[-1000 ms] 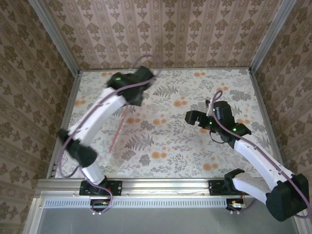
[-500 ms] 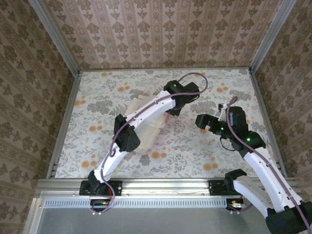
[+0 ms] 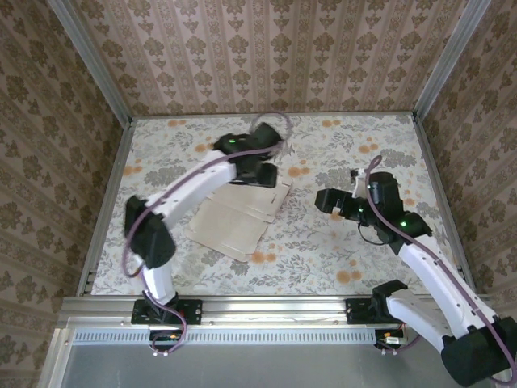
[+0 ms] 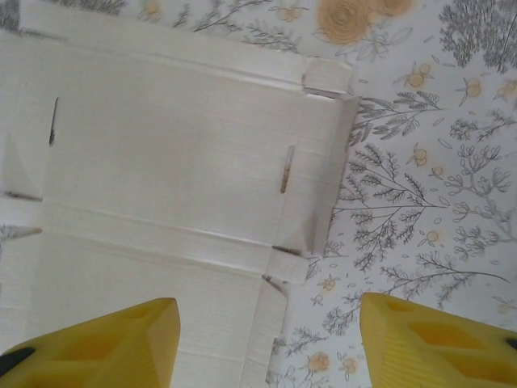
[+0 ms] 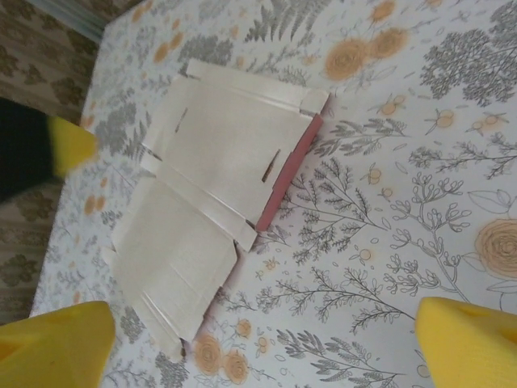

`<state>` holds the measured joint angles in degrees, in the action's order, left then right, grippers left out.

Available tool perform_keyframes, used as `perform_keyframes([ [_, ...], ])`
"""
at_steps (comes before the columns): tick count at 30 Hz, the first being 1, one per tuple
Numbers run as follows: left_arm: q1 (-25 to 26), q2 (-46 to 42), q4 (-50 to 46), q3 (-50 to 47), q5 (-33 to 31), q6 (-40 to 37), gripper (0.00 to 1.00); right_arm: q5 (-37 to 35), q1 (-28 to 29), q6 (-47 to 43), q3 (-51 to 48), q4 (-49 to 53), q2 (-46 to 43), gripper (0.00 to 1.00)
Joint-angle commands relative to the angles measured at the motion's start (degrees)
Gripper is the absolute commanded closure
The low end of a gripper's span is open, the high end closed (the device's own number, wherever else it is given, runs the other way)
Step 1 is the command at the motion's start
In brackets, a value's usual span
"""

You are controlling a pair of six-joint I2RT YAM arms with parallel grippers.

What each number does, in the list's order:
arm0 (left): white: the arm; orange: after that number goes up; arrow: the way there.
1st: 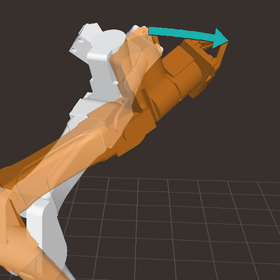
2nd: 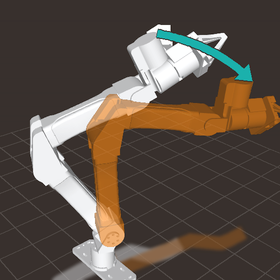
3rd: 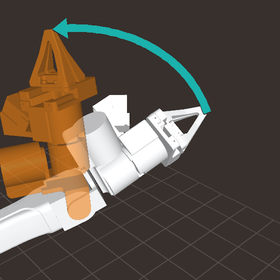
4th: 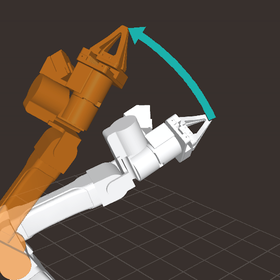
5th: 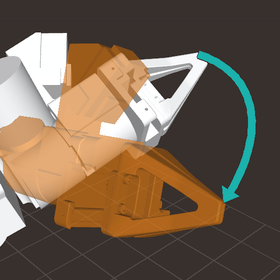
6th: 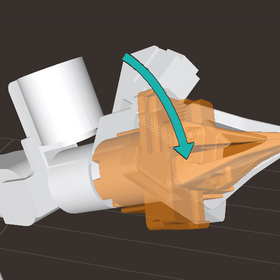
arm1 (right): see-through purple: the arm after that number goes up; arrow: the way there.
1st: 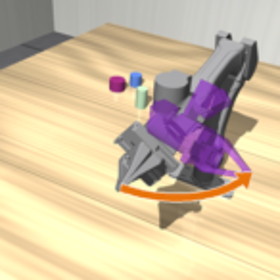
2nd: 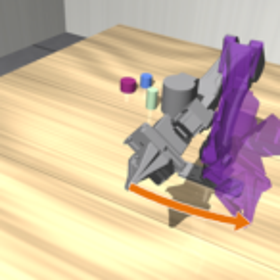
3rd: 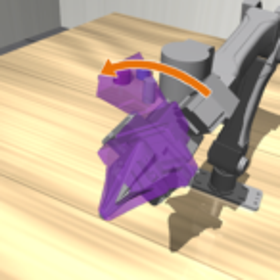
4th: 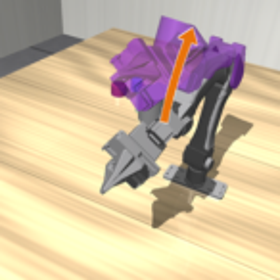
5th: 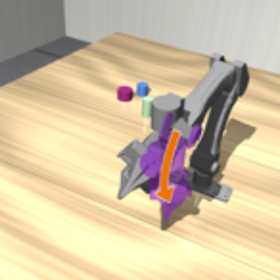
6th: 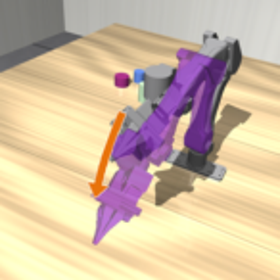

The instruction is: Fold the paper box

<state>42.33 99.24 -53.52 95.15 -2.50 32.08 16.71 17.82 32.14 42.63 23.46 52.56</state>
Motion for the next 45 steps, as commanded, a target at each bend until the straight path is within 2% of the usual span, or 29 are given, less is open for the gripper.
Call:
perform_keyframes([
  [1,-6.34,-9.08,18.27,-12.35,14.77,-4.59,0.41,-6.16,4.54,1.92,2.55,-1.65,4.24,0.11],
  [4,-12.48,-16.34,28.37,-23.32,20.57,-5.40,0.40,-11.06,9.16,4.73,4.77,-2.39,9.68,0.19],
  [7,-17.69,-19.19,28.95,-27.25,25.31,-8.85,0.39,-14.16,11.84,8.42,5.40,-5.81,14.65,0.25],
  [10,-19.61,-20.77,26.45,-29.43,24.84,-13.60,0.38,-15.45,13.16,10.91,7.17,-8.68,20.62,0.28],
  [15,-22.84,-22.31,31.38,-35.29,28.90,-12.44,0.38,-17.08,14.61,12.29,11.75,-8.79,28.81,0.37],
  [21,-23.34,-26.95,38.75,-43.17,30.22,-9.79,0.38,-15.53,14.65,14.29,14.60,-10.56,36.59,0.45],
  [29,-23.51,-29.68,36.14,-47.29,26.53,-10.09,0.38,-14.51,14.87,16.32,17.02,-14.16,43.74,0.47],
  [45,-27.52,-29.51,37.29,-49.13,28.34,-6.70,0.41,-15.53,14.96,18.04,19.87,-16.70,52.11,0.63],
])
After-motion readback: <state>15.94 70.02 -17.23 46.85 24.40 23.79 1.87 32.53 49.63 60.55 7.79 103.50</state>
